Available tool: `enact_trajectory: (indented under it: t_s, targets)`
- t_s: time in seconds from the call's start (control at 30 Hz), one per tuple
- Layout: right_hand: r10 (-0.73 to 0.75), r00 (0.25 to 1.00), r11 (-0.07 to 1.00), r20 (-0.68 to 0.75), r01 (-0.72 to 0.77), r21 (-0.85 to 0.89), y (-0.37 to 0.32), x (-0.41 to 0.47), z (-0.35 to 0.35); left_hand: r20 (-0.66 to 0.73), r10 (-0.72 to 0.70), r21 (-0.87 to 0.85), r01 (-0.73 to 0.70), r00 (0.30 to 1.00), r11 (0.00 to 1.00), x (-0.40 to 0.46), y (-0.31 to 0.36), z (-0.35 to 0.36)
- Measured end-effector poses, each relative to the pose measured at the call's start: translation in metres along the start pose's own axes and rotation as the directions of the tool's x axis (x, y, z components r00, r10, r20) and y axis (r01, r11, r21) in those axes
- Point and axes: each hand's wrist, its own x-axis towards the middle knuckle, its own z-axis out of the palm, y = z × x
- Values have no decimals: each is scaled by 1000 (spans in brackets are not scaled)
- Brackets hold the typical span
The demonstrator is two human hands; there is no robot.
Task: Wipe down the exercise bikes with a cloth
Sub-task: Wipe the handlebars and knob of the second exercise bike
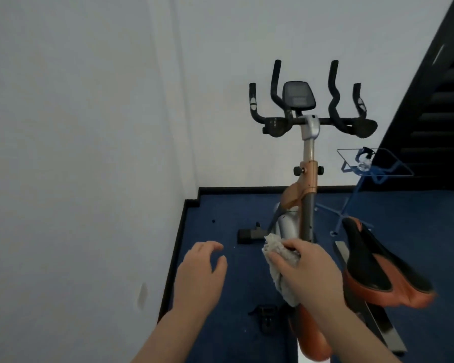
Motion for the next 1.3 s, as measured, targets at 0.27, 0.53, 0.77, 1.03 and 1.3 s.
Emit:
enact_trajectory:
  t_s: [0.27,0.53,0.77,1.03,1.3]
  targets:
    - [23,999,999,-49,-25,-40,-12,90,31,2,19,-26,-19,1000,999,111,-11,10]
    - [87,986,992,-139,-98,-76,-18,195,63,82,86,-86,-79,993,993,239,-27,32]
    - [222,954,970,-203,-237,-50,-35,290,97,182,220,-75,-209,958,975,377,-30,34]
    - [330,906,937,-265,-348,-21,-28,346,118,278,245,-241,-179,929,954,468,-22,79]
    - [218,904,970,-368,-242,-22,11,434,87,237,238,-393,-131,942,910,528,12,128]
